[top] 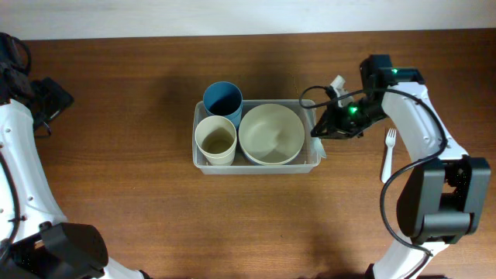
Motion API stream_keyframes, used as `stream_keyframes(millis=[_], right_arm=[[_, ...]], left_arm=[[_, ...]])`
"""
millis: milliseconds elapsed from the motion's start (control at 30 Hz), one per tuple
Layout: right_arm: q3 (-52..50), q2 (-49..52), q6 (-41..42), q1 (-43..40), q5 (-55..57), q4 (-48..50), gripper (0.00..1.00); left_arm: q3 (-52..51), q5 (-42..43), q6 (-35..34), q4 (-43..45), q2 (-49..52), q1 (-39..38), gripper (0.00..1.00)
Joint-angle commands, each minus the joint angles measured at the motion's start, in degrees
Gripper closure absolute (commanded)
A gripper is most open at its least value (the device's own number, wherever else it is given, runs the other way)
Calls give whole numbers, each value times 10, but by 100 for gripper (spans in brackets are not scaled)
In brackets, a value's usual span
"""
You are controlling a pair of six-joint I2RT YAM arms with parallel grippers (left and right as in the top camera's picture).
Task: Pack container
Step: 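Carry the spoon left and drop it into the container's right edge, then move the right gripper over the white fork and grasp it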
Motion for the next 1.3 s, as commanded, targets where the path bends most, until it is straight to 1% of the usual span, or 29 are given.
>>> stream_keyframes(millis=[0,100,333,467,667,700,733,900,933,967,1067,1133,1267], right_arm=[[-3,-4,8,13,-3,6,79],[-3,-4,10,16,-3,6,76],[10,-5,16,16,-6,5,76],[61,-16,14,12,3,-28,76],[179,-31,14,-15,104,-130,76],[217,-31,19,-33,135,-174,76],[234,-31,21,-46,145,-195,76],[294,-33,21,-128,178,-289,76],[296,-34,21,-142,187,-293,77],[290,-48,22,-178,201,-293,77],[288,-58,26,-223,211,-293,77],[288,-58,41,-250,233,-293,77],[264,-58,53,-290,240,-275,77]], left_arm=[[9,0,-7,1,3,2,0],[9,0,-7,1,3,2,0],[9,0,-7,1,3,2,0],[9,0,-7,1,3,2,0],[9,0,-7,1,3,2,0],[9,0,-7,1,3,2,0],[9,0,-7,1,3,2,0],[9,0,-7,1,3,2,0],[9,0,-7,1,3,2,0],[9,0,-7,1,3,2,0],[9,0,-7,1,3,2,0],[9,0,-7,1,3,2,0],[9,0,-7,1,3,2,0]])
